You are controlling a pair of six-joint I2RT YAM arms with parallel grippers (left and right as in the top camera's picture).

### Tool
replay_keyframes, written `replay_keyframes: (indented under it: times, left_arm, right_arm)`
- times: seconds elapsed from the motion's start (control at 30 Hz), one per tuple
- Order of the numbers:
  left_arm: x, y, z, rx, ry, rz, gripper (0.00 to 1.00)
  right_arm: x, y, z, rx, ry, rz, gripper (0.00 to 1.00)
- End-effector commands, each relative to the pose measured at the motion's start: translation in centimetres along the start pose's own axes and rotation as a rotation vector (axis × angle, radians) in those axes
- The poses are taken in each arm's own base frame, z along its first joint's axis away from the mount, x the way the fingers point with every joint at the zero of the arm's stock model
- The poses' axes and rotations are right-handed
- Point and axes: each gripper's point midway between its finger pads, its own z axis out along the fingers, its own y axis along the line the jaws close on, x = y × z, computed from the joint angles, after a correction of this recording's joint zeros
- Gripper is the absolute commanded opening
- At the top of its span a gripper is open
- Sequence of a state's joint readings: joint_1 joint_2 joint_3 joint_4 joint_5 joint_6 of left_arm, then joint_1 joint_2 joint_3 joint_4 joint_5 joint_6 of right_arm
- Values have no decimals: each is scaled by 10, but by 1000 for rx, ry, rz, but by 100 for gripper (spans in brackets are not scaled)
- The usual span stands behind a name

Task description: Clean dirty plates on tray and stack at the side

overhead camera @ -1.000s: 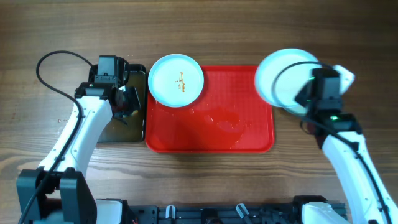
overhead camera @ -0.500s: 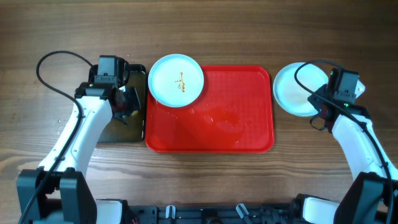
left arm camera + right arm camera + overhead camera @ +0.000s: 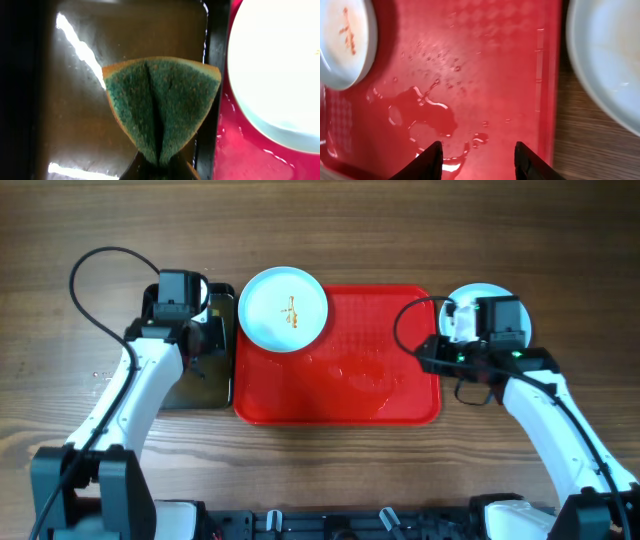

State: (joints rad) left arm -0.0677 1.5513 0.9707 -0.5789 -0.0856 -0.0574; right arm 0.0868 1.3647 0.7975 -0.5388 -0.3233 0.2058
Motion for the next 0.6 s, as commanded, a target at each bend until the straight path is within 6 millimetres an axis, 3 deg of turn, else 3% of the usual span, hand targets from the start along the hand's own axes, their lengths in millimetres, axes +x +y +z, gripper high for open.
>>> replay_keyframes:
  times: [0.0,0.1,0.13,0.27,0.37,0.57]
  left_arm:
    - [29,6,28,-29,93,32,4]
    - [44,7,43,-36,156,37,10]
    - [46,7,44,-37,162,37,27]
    - [45,7,44,-37,160,37,49]
    - [50,7,43,-39,181,39,54]
    - [86,11,50,-49,260,35,56]
  right_arm:
    - [-4,8,-2,9,-15,-59,47]
    - [-3,8,-2,9,-12,-58,47]
    - [-3,8,-2,9,-12,-58,47]
    - [-2,8,-2,10,-8,-56,47]
    - [0,7,-2,12,-1,-55,47]
    - [2,7,-2,14,10,-51,47]
